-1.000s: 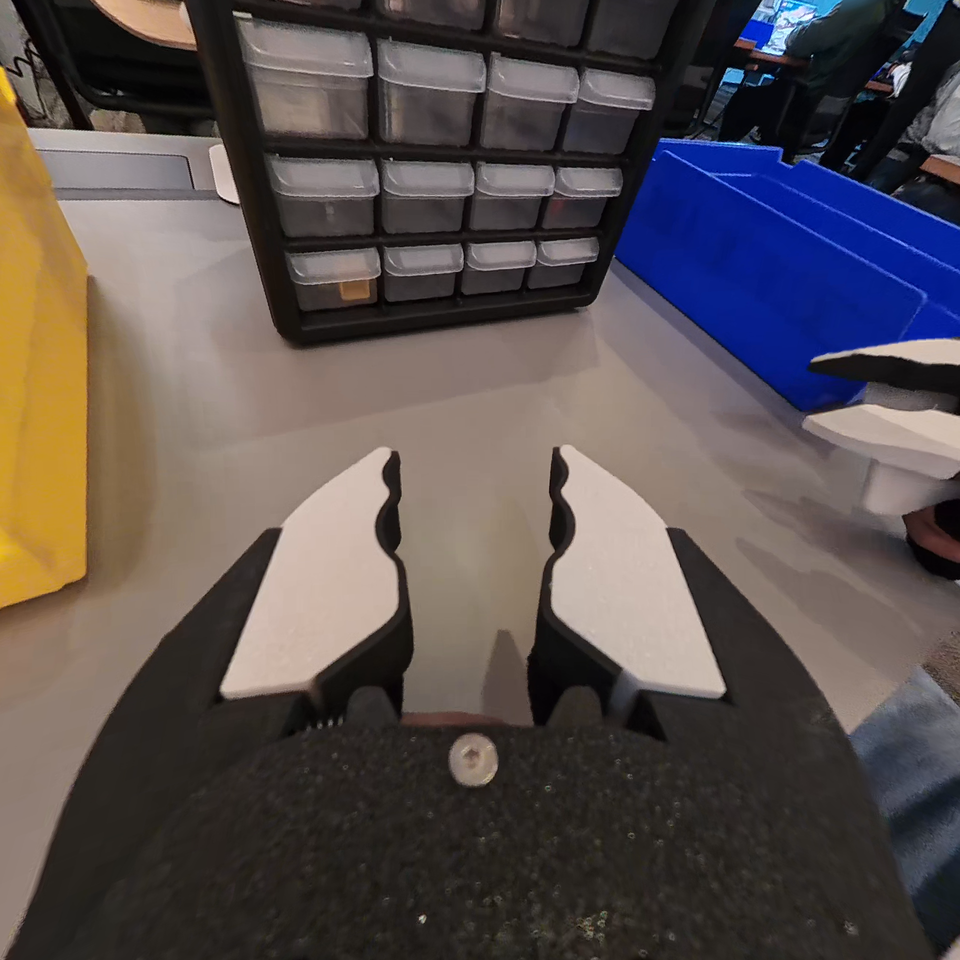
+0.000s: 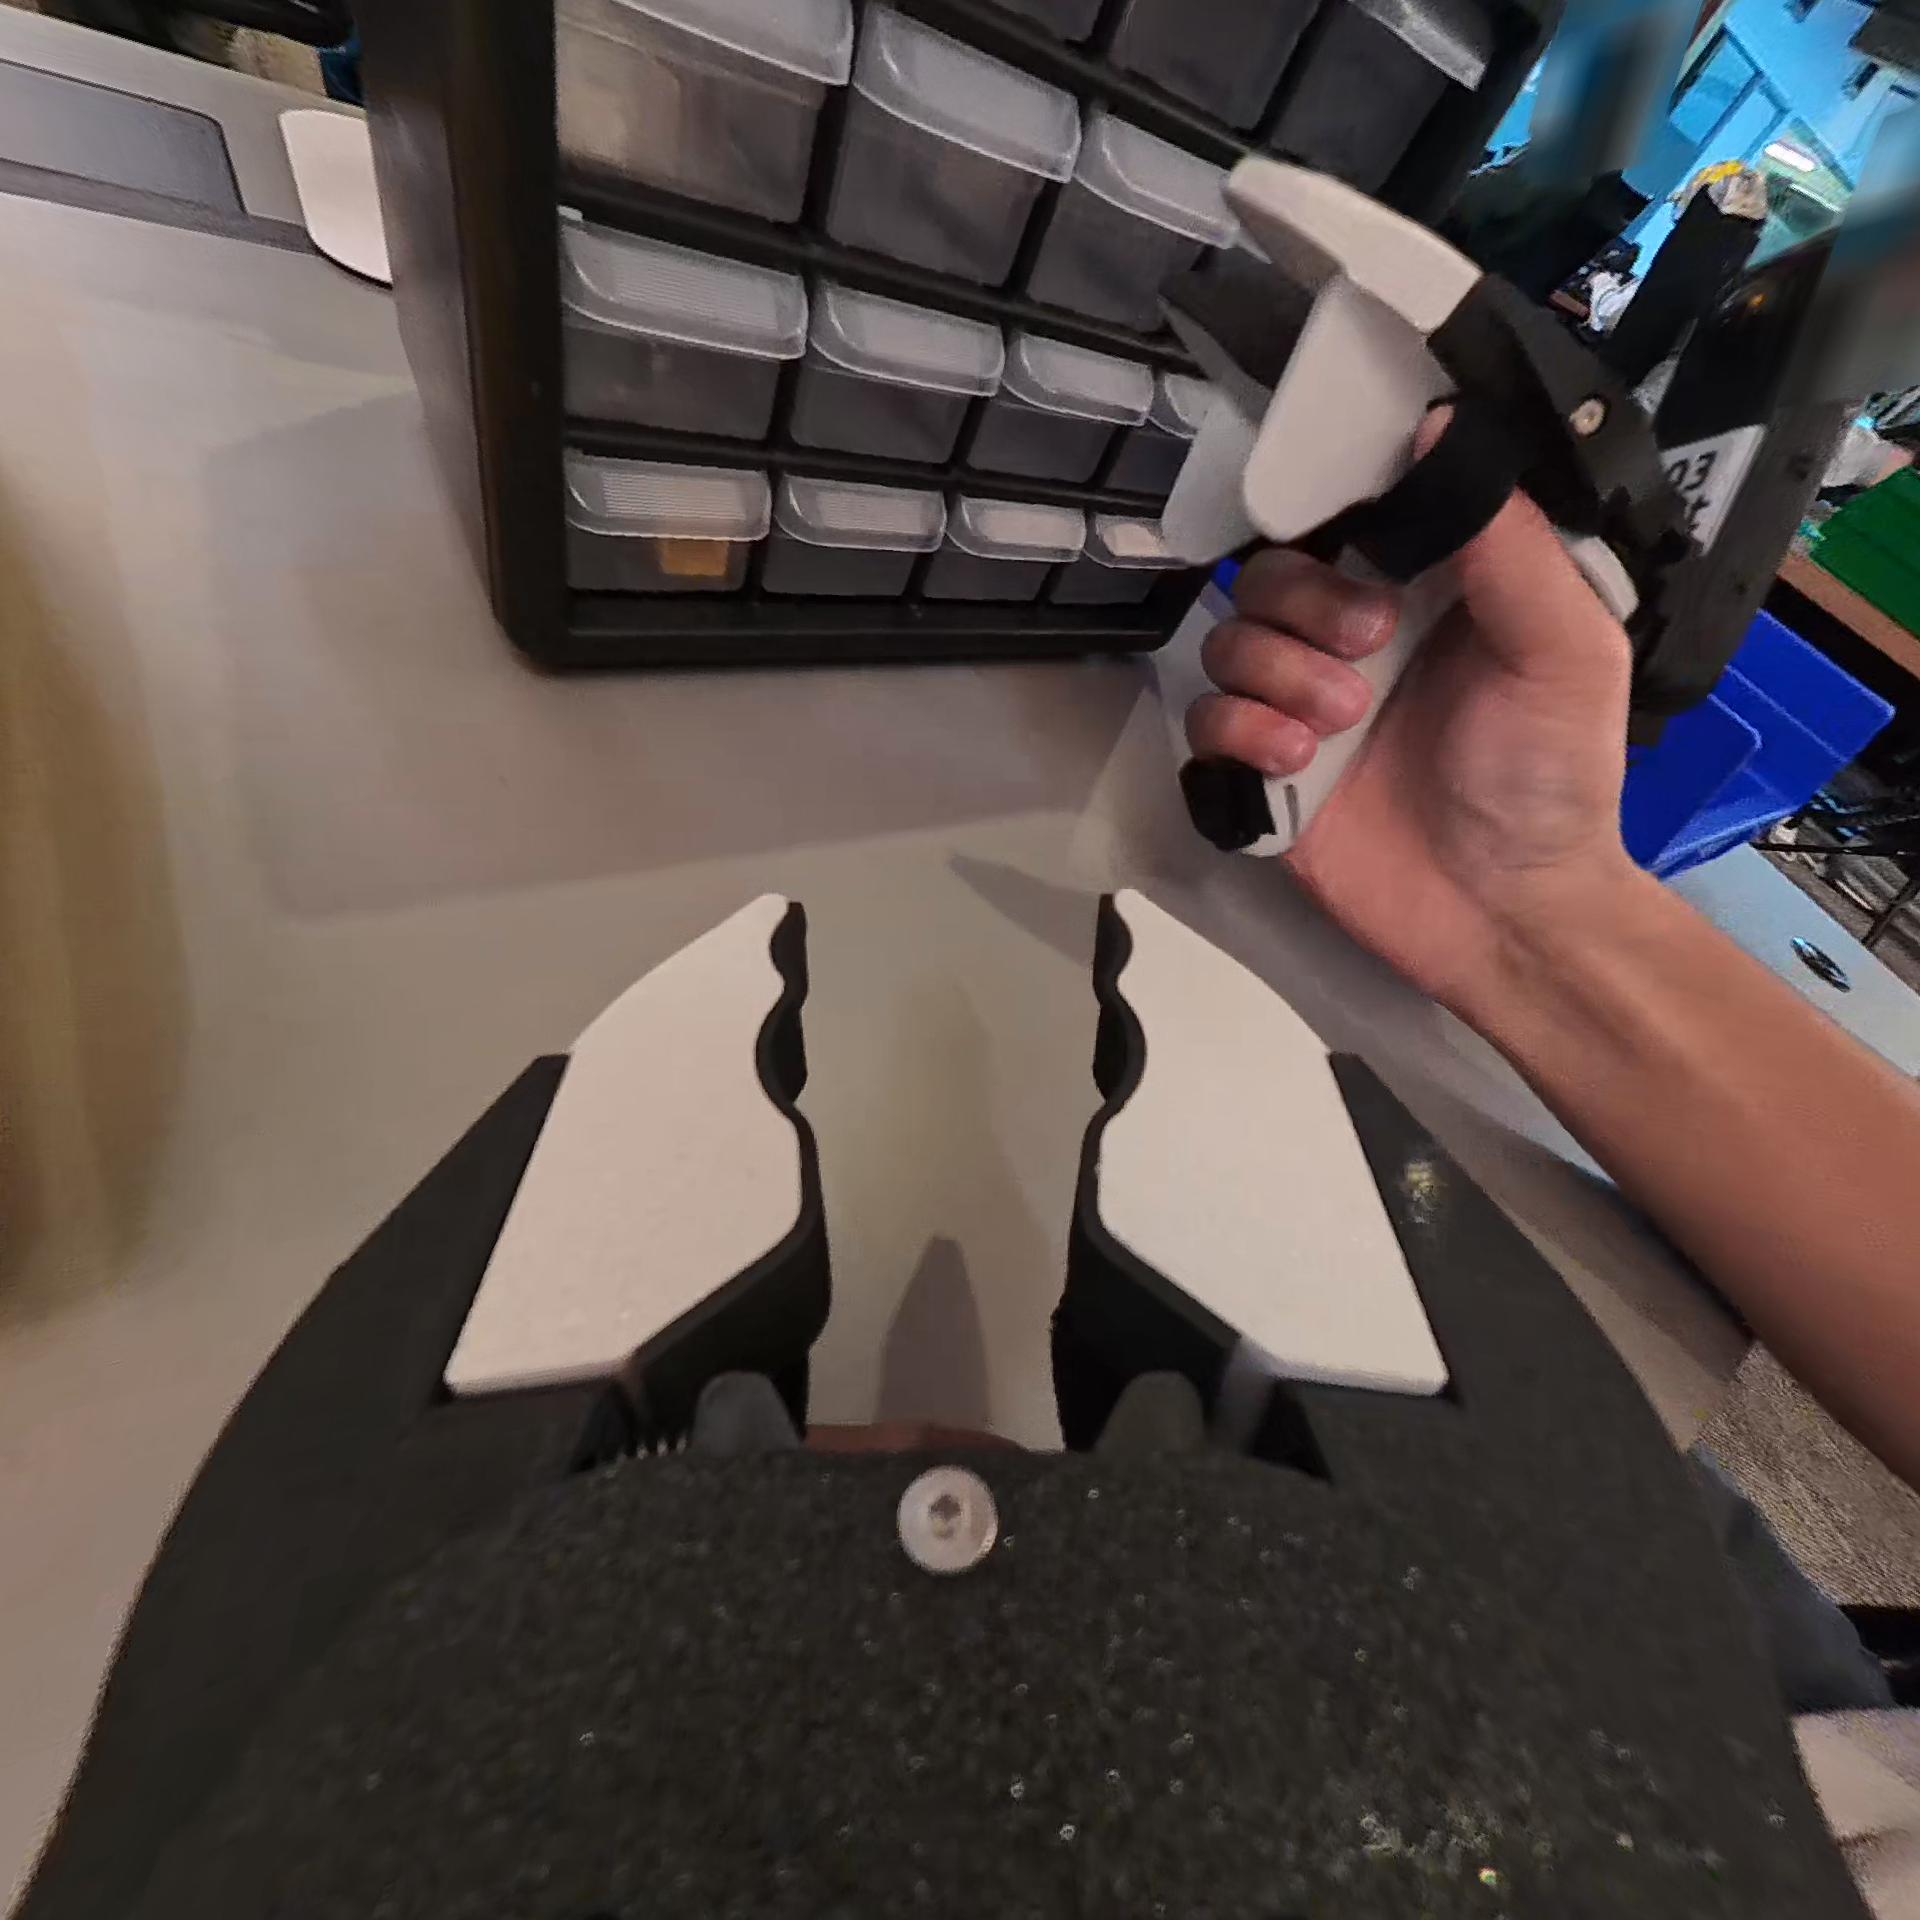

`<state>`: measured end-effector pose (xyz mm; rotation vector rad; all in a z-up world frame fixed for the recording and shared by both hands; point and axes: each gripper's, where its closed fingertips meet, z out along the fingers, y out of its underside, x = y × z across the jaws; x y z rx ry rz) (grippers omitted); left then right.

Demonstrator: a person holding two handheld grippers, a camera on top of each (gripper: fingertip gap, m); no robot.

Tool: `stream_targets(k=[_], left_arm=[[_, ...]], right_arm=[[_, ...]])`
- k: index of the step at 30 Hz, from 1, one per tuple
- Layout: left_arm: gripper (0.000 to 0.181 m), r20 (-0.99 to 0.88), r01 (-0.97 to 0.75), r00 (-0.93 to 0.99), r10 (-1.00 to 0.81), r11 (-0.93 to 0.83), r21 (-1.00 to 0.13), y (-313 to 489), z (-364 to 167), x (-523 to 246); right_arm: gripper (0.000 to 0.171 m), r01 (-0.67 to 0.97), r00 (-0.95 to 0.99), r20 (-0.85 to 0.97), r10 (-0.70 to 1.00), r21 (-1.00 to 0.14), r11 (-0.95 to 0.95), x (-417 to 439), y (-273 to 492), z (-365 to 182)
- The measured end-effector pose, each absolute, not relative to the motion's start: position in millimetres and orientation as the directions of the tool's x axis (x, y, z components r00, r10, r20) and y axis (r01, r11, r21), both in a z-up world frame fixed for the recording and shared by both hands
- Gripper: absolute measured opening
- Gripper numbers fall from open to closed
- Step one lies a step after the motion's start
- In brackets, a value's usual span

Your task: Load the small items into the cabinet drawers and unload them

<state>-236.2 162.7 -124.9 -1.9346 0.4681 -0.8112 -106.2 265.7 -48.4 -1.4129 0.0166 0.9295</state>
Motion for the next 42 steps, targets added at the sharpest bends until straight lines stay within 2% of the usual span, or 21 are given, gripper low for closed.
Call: stream_targets(k=[4, 8, 11, 15, 19, 22, 25, 27, 30, 34, 35, 38, 40, 42], left_arm=[[0.053, 0.350, -0.005, 0.674, -0.650, -0.478, -0.879, 157, -126, -226], [0.053, 0.377, -0.016, 0.640, -0.670, -0.502, -0.865, 153, -128, -215], [0.053, 0.357, -0.038, 0.643, -0.677, -0.494, -0.869, 153, -130, -213], [0.053, 0.326, -0.059, 0.654, -0.683, -0.475, -0.878, 154, -131, -213], [0.053, 0.329, -0.060, 0.649, -0.686, -0.477, -0.877, 152, -131, -213], [0.053, 0.321, -0.067, 0.651, -0.688, -0.473, -0.879, 151, -131, -213], [0.053, 0.317, -0.068, 0.652, -0.689, -0.469, -0.881, 150, -130, -213], [0.053, 0.318, -0.068, 0.650, -0.690, -0.470, -0.880, 150, -130, -213], [0.053, 0.316, -0.079, 0.645, -0.696, -0.471, -0.878, 149, -131, -210], [0.058, 0.340, -0.107, 0.611, -0.715, -0.500, -0.860, 140, -137, -203], [0.058, 0.372, -0.130, 0.580, -0.725, -0.533, -0.836, 133, -140, -198], [0.053, 0.454, -0.185, 0.531, -0.716, -0.620, -0.762, 121, -144, -192], [0.045, 0.458, -0.238, 0.514, -0.725, -0.634, -0.736, 121, -134, -192], [0.046, 0.446, -0.299, 0.457, -0.770, -0.605, -0.738, 122, -113, -191]], right_arm=[[0.053, -0.621, 0.584, -0.578, 0.570, -0.770, -0.146, -112, 270, -39], [0.048, -0.646, 0.562, -0.587, 0.583, -0.752, -0.135, -110, 271, -40], [0.055, -0.681, 0.504, -0.622, 0.600, -0.713, -0.167, -109, 266, -36], [0.060, -0.641, 0.541, -0.589, 0.600, -0.751, -0.159, -116, 252, -36], [0.053, -0.603, 0.591, -0.554, 0.586, -0.786, -0.134, -120, 236, -39], [0.058, -0.498, 0.747, -0.463, 0.476, -0.865, -0.061, -110, 232, -49], [0.059, -0.260, 0.930, -0.245, 0.273, -0.965, 0.018, -94, 234, -54], [0.065, -0.128, 0.981, -0.125, 0.151, -0.992, 0.010, -88, 241, -61], [0.074, 0.015, 0.998, 0.014, 0.054, -1.000, -0.015, -88, 261, -66], [0.070, 0.061, 0.998, 0.061, -0.002, -0.996, -0.066, -90, 282, -71], [0.063, 0.062, 0.998, 0.062, 0.003, -0.996, -0.066, -92, 282, -71], [0.063, 0.088, 0.996, 0.089, -0.007, -0.995, -0.054, -94, 272, -71], [0.063, 0.099, 0.995, 0.100, -0.012, -0.994, -0.053, -97, 261, -72], [0.063, 0.116, 0.993, 0.117, -0.017, -0.992, -0.050, -100, 248, -73]])
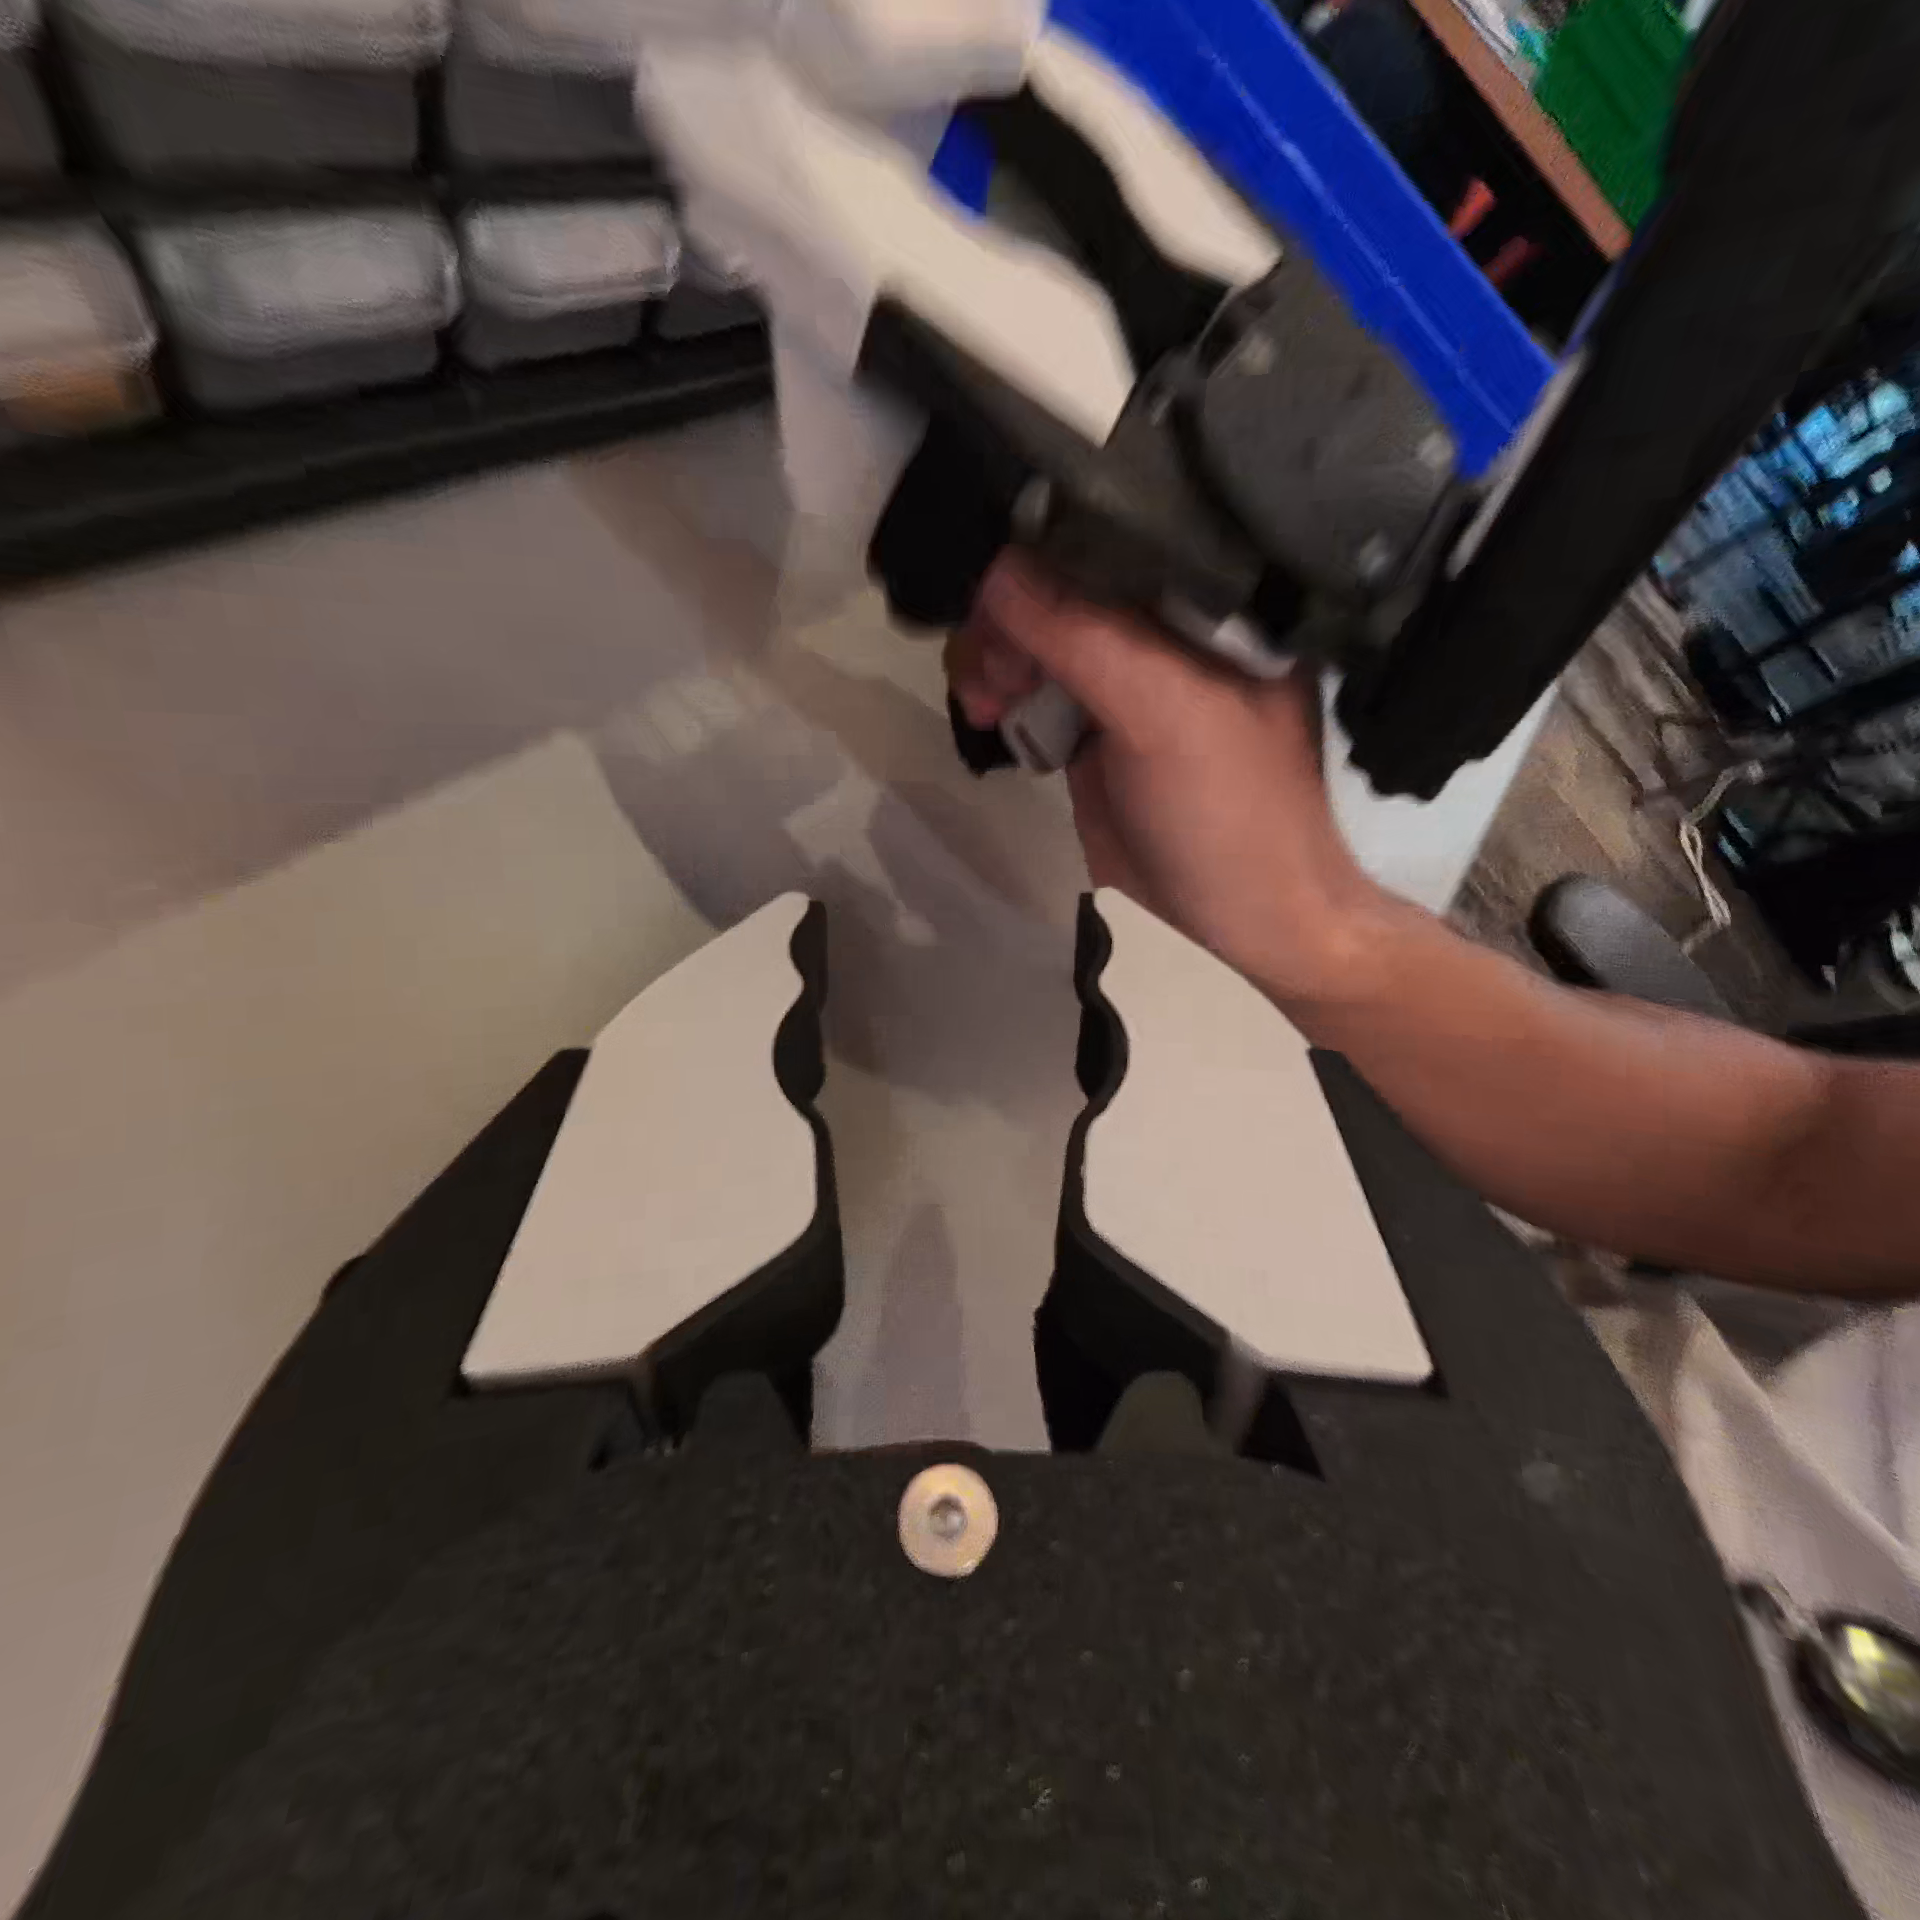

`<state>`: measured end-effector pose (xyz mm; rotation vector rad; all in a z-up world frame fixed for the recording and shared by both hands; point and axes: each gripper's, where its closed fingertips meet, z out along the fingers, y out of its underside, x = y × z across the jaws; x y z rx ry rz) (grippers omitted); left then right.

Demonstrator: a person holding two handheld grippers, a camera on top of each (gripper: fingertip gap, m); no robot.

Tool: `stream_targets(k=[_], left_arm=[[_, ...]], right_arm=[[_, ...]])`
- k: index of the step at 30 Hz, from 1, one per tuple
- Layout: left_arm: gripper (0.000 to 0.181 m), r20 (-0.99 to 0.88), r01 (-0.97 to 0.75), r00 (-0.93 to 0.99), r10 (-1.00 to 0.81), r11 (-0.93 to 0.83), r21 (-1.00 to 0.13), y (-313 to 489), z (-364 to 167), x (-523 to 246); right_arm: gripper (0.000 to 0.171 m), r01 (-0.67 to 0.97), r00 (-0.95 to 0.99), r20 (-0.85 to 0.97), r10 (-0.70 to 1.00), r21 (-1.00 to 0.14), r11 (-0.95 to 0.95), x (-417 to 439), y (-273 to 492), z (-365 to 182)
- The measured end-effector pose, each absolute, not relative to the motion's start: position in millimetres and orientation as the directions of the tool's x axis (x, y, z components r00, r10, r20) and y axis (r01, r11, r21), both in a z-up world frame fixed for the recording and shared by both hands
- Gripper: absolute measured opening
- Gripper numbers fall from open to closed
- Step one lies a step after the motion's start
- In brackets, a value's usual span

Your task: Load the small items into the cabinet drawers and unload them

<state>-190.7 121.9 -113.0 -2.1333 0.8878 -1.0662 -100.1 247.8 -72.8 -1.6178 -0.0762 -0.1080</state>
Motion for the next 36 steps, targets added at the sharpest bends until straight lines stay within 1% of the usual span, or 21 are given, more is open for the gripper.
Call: stream_targets(k=[2, 4, 5, 7, 9, 11, 13, 17, 20, 22, 24, 25, 27, 29, 34, 36], left_arm=[[0.050, 0.381, -0.364, 0.381, -0.842, -0.515, -0.776, 126, -84, -188], [0.049, 0.257, -0.432, 0.320, -0.912, -0.382, -0.817, 137, -55, -185], [0.049, 0.189, -0.474, 0.295, -0.937, -0.316, -0.822, 145, -43, -181], [0.047, 0.048, -0.577, 0.246, -0.968, -0.186, -0.796, 163, -25, -171], [0.043, -0.090, -0.673, 0.153, -0.984, -0.038, -0.739, 178, -16, -154], [0.040, -0.178, -0.755, 0.051, -0.983, 0.079, -0.651, 190, -17, -135], [0.040, -0.221, -0.823, -0.058, -0.973, 0.172, -0.541, 198, -24, -118], [0.038, -0.257, -0.887, -0.256, -0.932, 0.332, -0.321, 210, -44, -96], [0.036, -0.229, -0.910, -0.338, -0.913, 0.379, -0.169, 215, -61, -93], [0.033, -0.213, -0.925, -0.348, -0.913, 0.371, -0.078, 221, -71, -97], [0.033, -0.214, -0.938, -0.337, -0.917, 0.347, -0.009, 229, -77, -101], [0.033, -0.201, -0.941, -0.334, -0.921, 0.339, 0.012, 229, -80, -102], [0.032, -0.175, -0.942, -0.332, -0.927, 0.334, 0.018, 227, -83, -99], [0.026, -0.157, -0.943, -0.334, -0.930, 0.332, 0.036, 226, -85, -98], [0.011, -0.134, -0.938, -0.338, -0.932, 0.321, 0.132, 229, -88, -100], [0.011, -0.125, -0.933, -0.343, -0.931, 0.323, 0.156, 228, -89, -98]], right_arm=[[0.063, 0.114, 0.993, 0.115, -0.024, -0.992, -0.049, -102, 236, -75], [0.062, 0.113, 0.993, 0.114, -0.027, -0.993, -0.042, -104, 225, -77], [0.062, 0.122, 0.992, 0.123, -0.029, -0.992, -0.037, -105, 221, -78], [0.062, 0.124, 0.992, 0.125, -0.029, -0.992, -0.037, -106, 217, -80], [0.062, 0.100, 0.995, 0.101, -0.024, -0.994, -0.042, -105, 216, -81], [0.062, 0.088, 0.996, 0.089, -0.017, -0.995, -0.047, -105, 217, -81], [0.062, 0.087, 0.996, 0.087, -0.013, -0.995, -0.048, -104, 216, -81], [0.062, 0.090, 0.996, 0.091, -0.006, -0.994, -0.056, -103, 216, -84], [0.062, 0.090, 0.996, 0.090, 0.000, -0.994, -0.056, -103, 215, -83], [0.062, 0.099, 0.995, 0.099, 0.002, -0.994, -0.051, -103, 214, -81], [0.062, 0.109, 0.994, 0.109, 0.003, -0.993, -0.043, -103, 212, -80], [0.062, 0.115, 0.993, 0.115, 0.002, -0.992, -0.049, -104, 211, -81], [0.062, 0.116, 0.993, 0.116, -0.001, -0.992, -0.053, -104, 211, -81], [0.062, 0.109, 0.994, 0.110, 0.000, -0.992, -0.058, -103, 212, -82], [0.062, 0.114, 0.993, 0.114, 0.002, -0.992, -0.062, -103, 211, -82], [0.062, 0.110, 0.994, 0.110, 0.002, -0.991, -0.070, -103, 211, -84]])
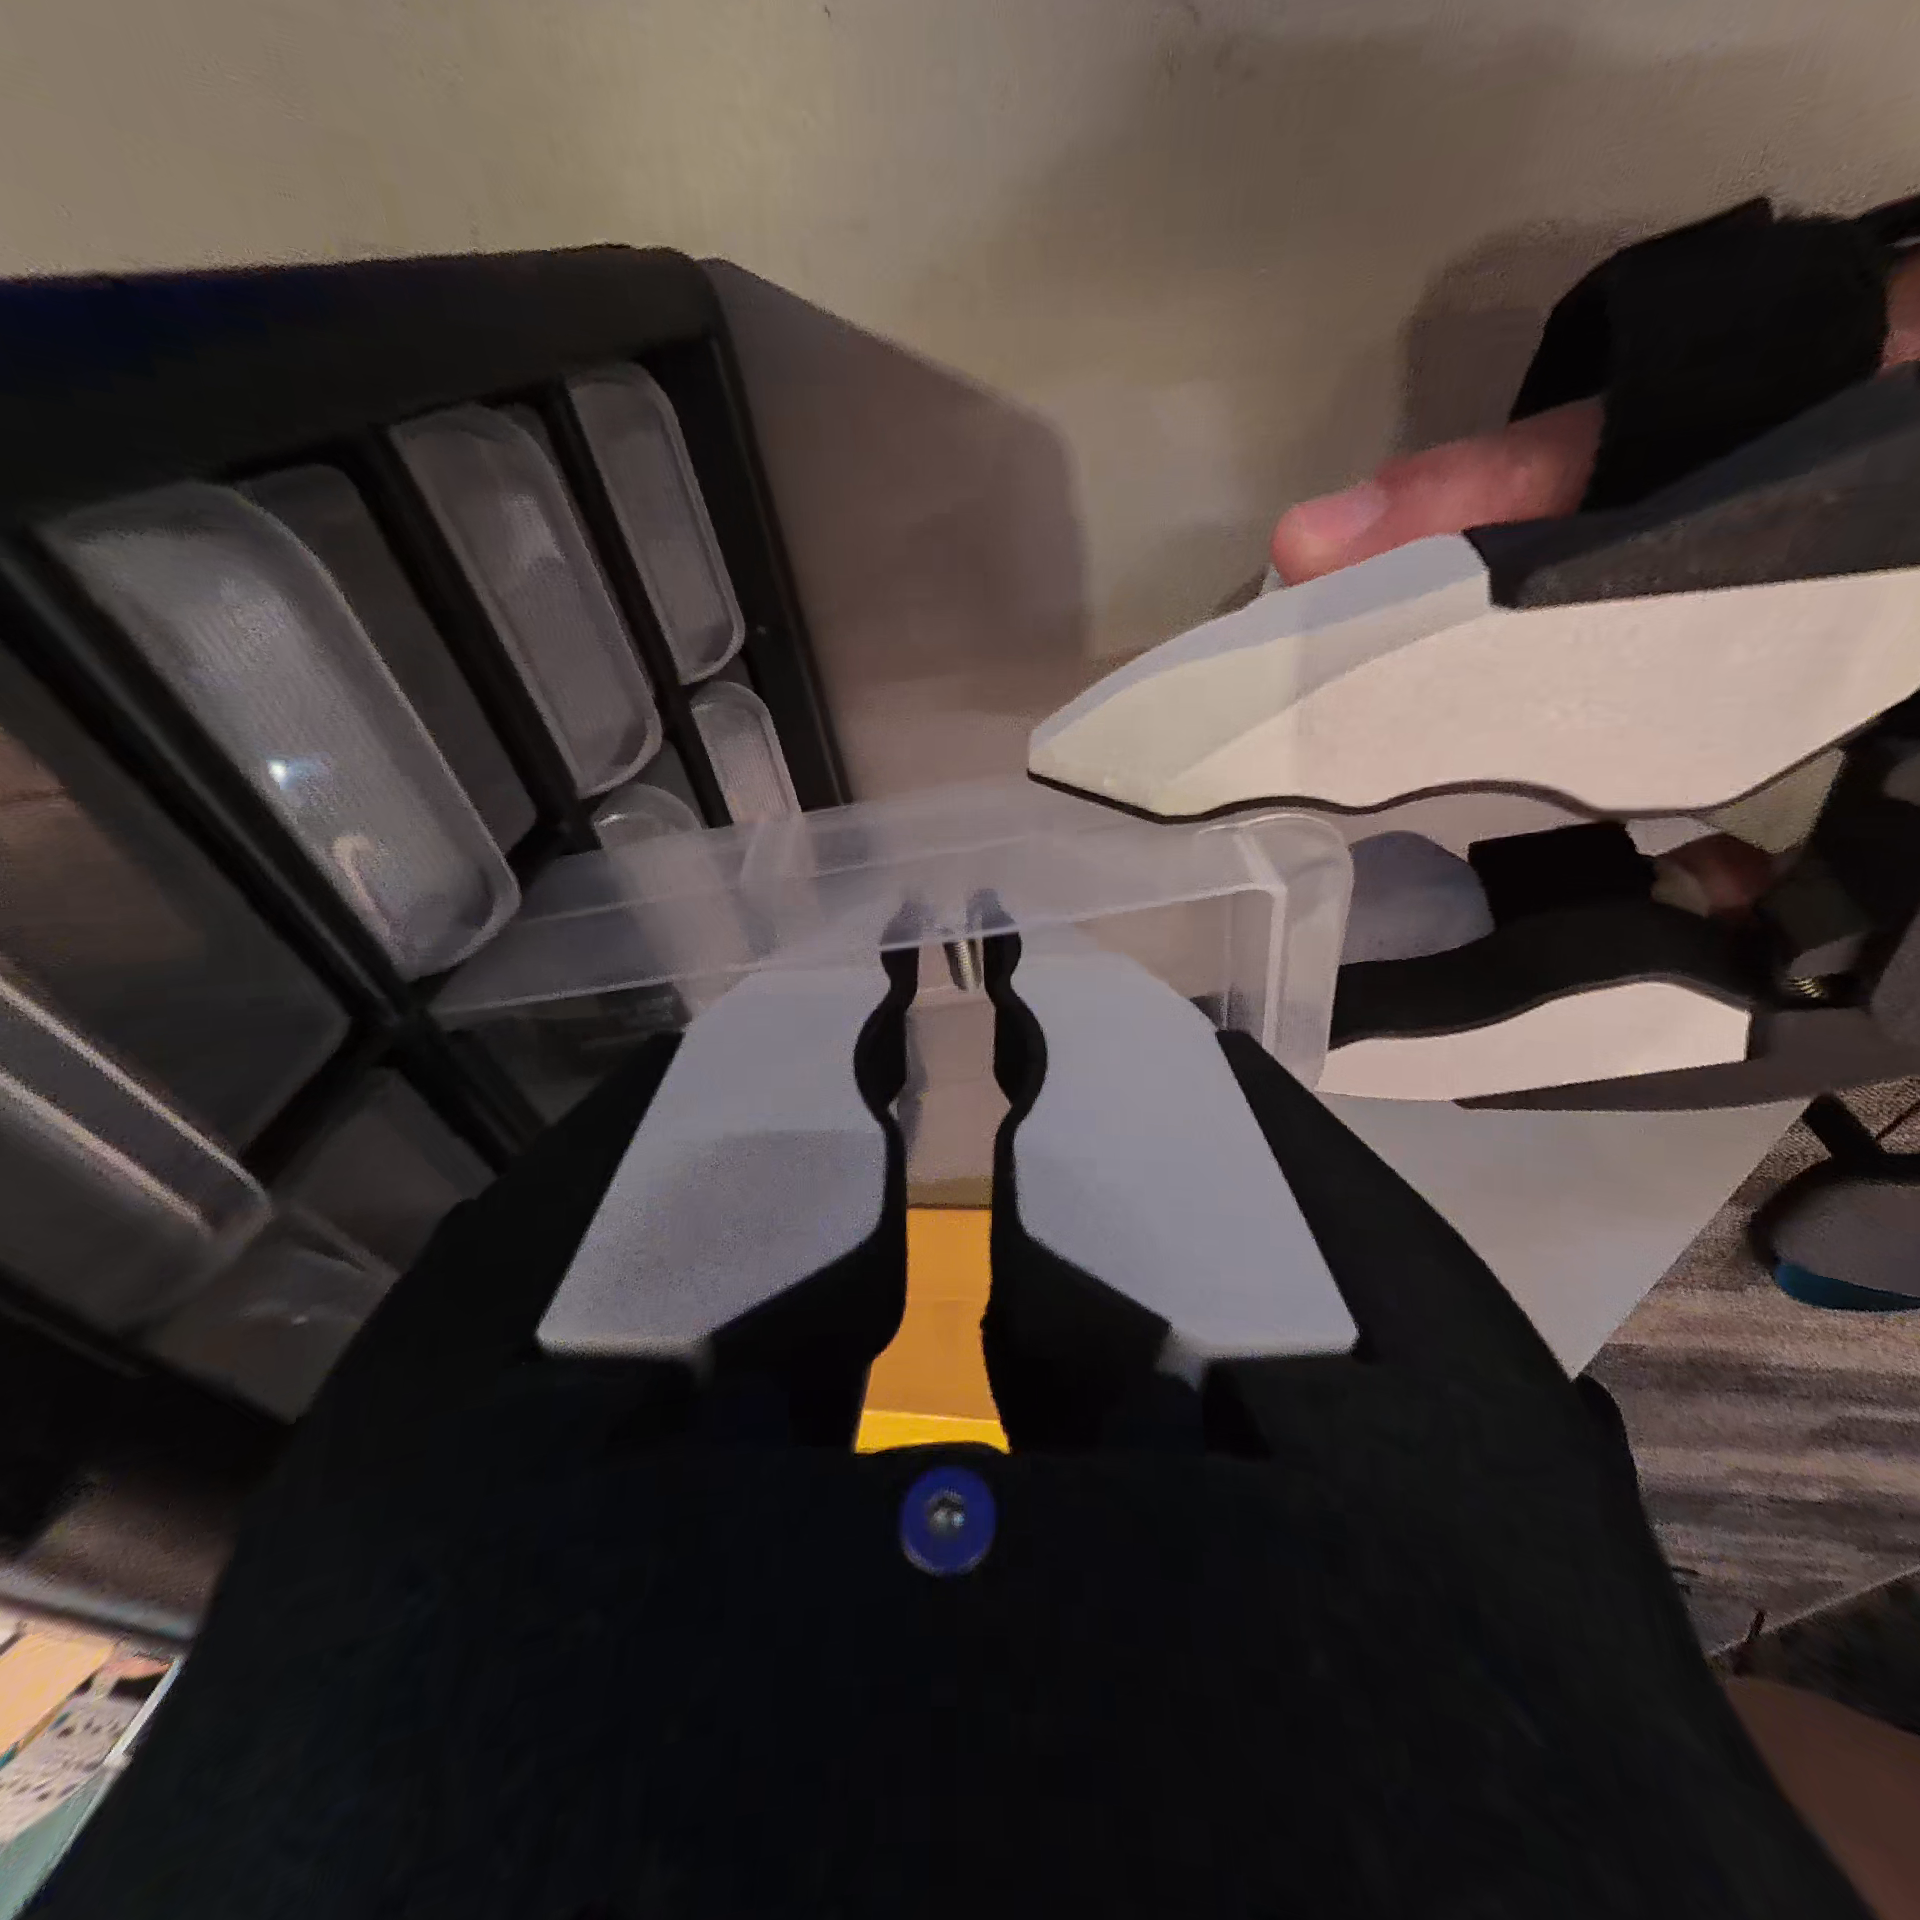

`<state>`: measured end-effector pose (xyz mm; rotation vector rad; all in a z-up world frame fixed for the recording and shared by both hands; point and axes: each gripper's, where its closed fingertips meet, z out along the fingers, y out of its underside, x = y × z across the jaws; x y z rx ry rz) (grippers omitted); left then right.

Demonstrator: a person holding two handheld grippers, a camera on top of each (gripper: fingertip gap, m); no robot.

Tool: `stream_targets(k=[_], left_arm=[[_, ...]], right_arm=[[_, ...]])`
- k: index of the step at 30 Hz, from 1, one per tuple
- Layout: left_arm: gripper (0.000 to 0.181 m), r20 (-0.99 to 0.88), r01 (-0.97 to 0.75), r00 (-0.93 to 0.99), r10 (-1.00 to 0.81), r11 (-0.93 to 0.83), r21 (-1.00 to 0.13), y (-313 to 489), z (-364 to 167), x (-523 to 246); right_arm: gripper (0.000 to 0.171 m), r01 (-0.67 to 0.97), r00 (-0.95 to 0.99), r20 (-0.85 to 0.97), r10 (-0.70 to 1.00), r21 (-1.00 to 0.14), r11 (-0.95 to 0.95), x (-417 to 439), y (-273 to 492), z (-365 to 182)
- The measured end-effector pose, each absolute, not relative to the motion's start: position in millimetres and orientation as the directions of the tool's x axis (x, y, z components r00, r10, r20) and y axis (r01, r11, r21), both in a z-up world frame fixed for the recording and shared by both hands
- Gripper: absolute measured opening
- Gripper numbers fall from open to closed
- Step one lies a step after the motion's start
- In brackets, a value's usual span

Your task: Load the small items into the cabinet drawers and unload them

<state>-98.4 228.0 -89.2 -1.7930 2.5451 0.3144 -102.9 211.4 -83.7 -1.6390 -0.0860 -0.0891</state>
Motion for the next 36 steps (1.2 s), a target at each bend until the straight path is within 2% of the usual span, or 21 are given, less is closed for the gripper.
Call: stream_targets(k=[5, 8, 10, 14, 18, 21, 23, 26, 31, 32, 36], left_arm=[[0.011, -0.142, -0.931, -0.350, -0.926, 0.327, 0.161, 230, -88, -97], [0.011, -0.168, -0.941, -0.336, -0.927, 0.325, 0.090, 231, -78, -96], [0.011, -0.166, -0.949, -0.306, -0.937, 0.315, -0.029, 225, -64, -96], [0.011, -0.157, -0.894, -0.184, -0.970, 0.232, -0.384, 214, -25, -103], [0.011, -0.051, -0.663, 0.005, -0.999, 0.034, -0.748, 207, 11, -128], [0.011, 0.087, -0.424, 0.118, -0.989, -0.129, -0.897, 201, 21, -159], [0.011, 0.192, -0.271, 0.166, -0.967, -0.232, -0.934, 198, 18, -181], [0.010, 0.366, -0.105, 0.171, -0.915, -0.387, -0.916, 187, 5, -208], [0.010, 0.455, -0.042, 0.224, -0.862, -0.475, -0.879, 170, -34, -230], [0.010, 0.462, -0.049, 0.237, -0.854, -0.486, -0.873, 166, -42, -233], [0.010, 0.527, 0.012, 0.245, -0.814, -0.541, -0.841, 149, -68, -239]], right_arm=[[0.062, 0.108, 0.994, 0.108, 0.007, -0.992, -0.065, -102, 211, -83], [0.062, 0.110, 0.994, 0.110, 0.004, -0.992, -0.067, -102, 212, -84], [0.062, 0.108, 0.994, 0.108, 0.005, -0.992, -0.069, -102, 212, -84], [0.062, 0.111, 0.994, 0.111, 0.005, -0.991, -0.070, -102, 213, -84], [0.062, 0.124, 0.992, 0.124, 0.010, -0.990, -0.069, -102, 219, -80], [0.062, 0.122, 0.992, 0.119, 0.035, -0.989, -0.083, -100, 229, -74], [0.062, 0.103, 0.994, 0.097, 0.058, -0.989, -0.108, -99, 239, -71], [0.063, 0.117, 0.992, 0.107, 0.073, -0.983, -0.141, -98, 255, -71], [0.065, 0.188, 0.980, 0.171, 0.101, -0.962, -0.197, -100, 251, -93], [0.062, 0.183, 0.981, 0.165, 0.106, -0.963, -0.199, -101, 244, -96], [0.011, 0.122, 0.986, 0.115, 0.124, -0.991, -0.055, -103, 222, -71]])
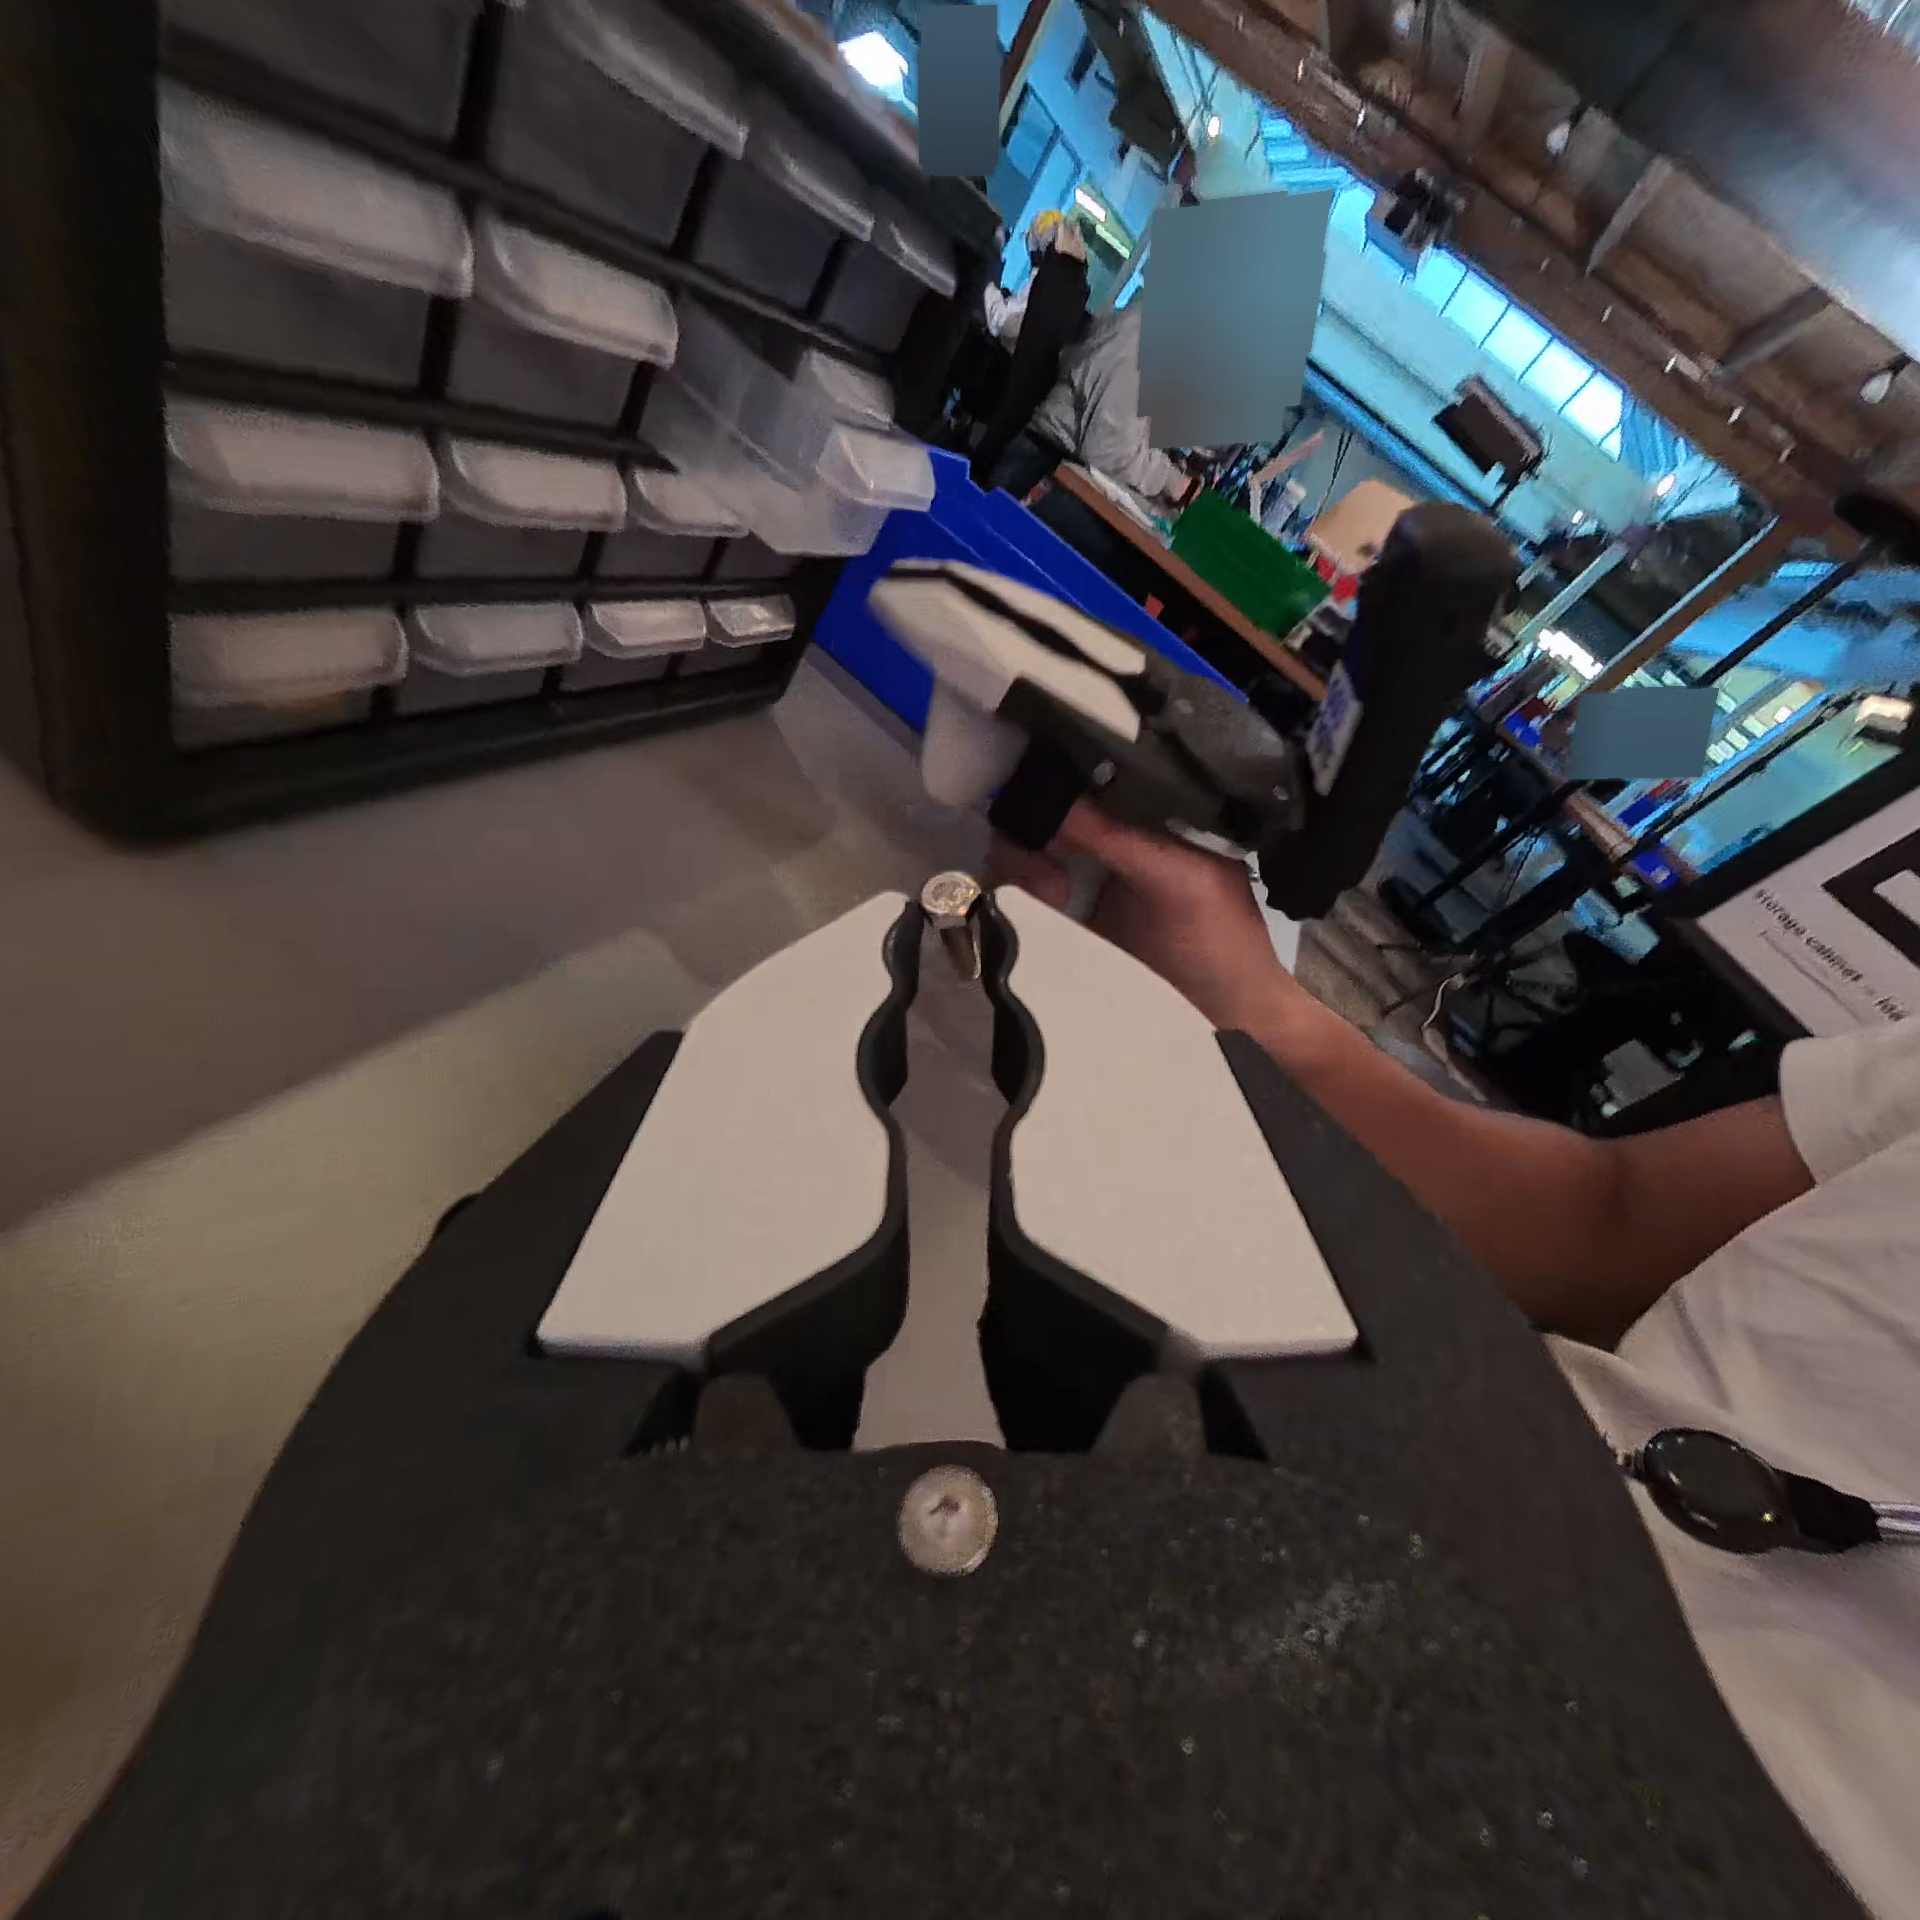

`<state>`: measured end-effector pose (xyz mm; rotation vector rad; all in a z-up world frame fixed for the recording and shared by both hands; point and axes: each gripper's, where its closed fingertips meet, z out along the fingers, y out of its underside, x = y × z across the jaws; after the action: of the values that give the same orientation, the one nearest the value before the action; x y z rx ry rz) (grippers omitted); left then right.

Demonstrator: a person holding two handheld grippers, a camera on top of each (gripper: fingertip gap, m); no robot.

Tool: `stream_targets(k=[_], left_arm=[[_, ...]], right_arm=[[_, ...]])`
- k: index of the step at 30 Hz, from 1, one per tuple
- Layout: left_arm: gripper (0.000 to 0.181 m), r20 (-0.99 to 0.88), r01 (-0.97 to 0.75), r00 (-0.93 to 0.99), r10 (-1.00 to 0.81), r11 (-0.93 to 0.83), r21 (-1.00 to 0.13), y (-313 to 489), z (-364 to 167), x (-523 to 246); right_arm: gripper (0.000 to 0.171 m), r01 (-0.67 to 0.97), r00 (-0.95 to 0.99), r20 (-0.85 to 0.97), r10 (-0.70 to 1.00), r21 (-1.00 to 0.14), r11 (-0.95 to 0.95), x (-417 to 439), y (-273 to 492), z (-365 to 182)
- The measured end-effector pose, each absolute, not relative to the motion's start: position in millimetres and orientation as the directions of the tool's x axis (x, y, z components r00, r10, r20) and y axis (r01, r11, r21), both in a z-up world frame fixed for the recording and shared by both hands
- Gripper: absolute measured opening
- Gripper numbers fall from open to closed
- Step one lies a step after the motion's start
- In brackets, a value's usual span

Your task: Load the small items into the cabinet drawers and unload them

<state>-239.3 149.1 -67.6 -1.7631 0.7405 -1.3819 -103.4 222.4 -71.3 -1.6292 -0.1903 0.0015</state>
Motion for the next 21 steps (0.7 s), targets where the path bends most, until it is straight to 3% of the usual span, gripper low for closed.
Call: stream_targets(k=[1, 2, 5, 21], left_arm=[[0.010, 0.547, 0.024, 0.241, -0.802, -0.558, -0.829, 146, -75, -239], [0.010, 0.563, 0.017, 0.242, -0.790, -0.576, -0.817, 144, -83, -237], [0.010, 0.528, -0.038, 0.238, -0.815, -0.551, -0.833, 136, -85, -231], [0.011, 0.381, -0.080, 0.294, -0.876, -0.420, -0.904, 131, -86, -224]], right_arm=[[0.000, 0.116, 0.989, 0.111, 0.098, -0.992, -0.041, -100, 224, -66], [0.000, 0.120, 0.989, 0.115, 0.092, -0.991, -0.056, -98, 228, -65], [0.007, 0.095, 0.992, 0.085, 0.097, -0.990, -0.106, -97, 247, -67], [0.012, 0.036, 0.986, 0.015, 0.164, -0.991, -0.129, -91, 289, -66]])
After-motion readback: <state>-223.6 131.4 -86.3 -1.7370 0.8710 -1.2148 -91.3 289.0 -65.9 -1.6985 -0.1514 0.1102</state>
